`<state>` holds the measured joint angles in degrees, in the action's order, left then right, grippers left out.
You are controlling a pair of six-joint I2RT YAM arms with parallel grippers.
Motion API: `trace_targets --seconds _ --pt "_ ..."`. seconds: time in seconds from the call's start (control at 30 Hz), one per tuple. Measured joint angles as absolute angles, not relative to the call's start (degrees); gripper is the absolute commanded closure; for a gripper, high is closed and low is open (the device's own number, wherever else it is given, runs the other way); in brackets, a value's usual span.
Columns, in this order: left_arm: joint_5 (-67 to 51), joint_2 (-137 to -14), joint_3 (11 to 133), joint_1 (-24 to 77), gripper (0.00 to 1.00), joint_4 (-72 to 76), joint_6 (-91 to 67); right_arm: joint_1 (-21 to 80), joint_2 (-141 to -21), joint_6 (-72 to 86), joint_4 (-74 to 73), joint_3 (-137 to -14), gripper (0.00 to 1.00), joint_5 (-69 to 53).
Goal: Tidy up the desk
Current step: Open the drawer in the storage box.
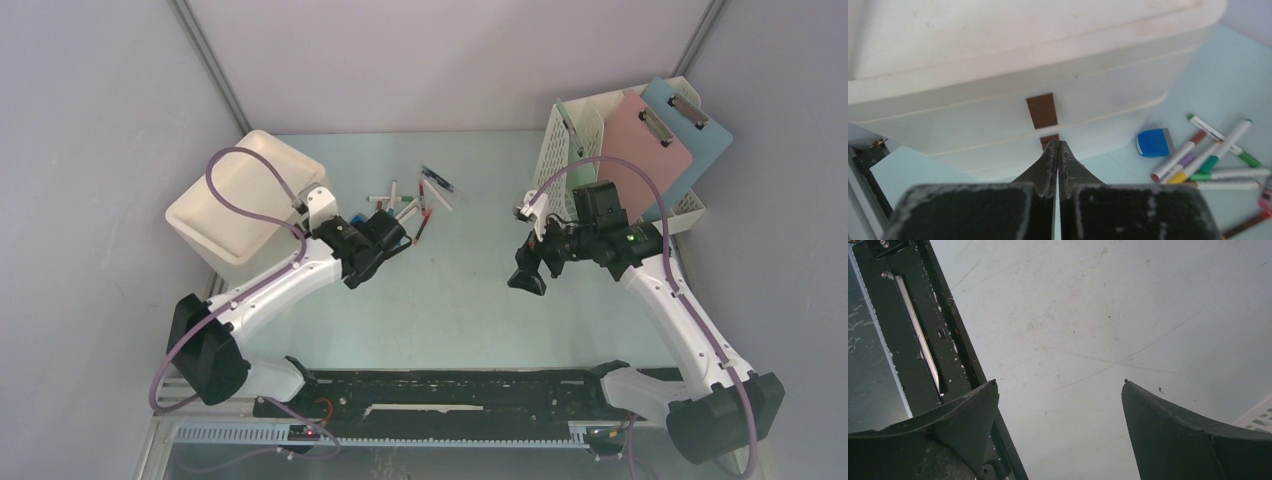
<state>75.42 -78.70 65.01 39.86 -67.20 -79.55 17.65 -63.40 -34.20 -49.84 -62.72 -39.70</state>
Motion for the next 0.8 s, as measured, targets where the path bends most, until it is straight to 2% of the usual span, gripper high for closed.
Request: trace_targets --seconds 0.2,0.23,0.33,0.4,0.6,0.8 --pt "75.2 -77.6 65.0 45.0 0.99 -66.7 -79.6 17.6 -63.4 -34.2 -49.8 -62.7 0.00 -39.7" --pt "75.2 -77.5 65.0 45.6 0.94 -66.7 -79.6 17.6 -63.4 -34.2 -49.8 -62.7 0.00 -39.7" --pt "75.5 -77.1 64.5 45.8 0.63 -66.7 -80.6 17.6 -63.4 -34.2 -49.8 -62.7 0.00 -39.7" --pt "75.7 -76.7 63.9 45.1 0.52 -66.9 -80.9 17.6 -63.4 -34.2 -49.8 -62.7 0.00 -39.7" --pt "75.9 -76.1 62.5 40.7 0.45 -67.0 -81.7 17.6 -63.4 -34.2 -49.8 -62.7 0.00 -39.8" --pt "75.9 -76.4 62.5 37.6 0.43 -66.6 -81.5 17.3 -63.4 -34.2 -49.8 -62.7 0.00 -39.9"
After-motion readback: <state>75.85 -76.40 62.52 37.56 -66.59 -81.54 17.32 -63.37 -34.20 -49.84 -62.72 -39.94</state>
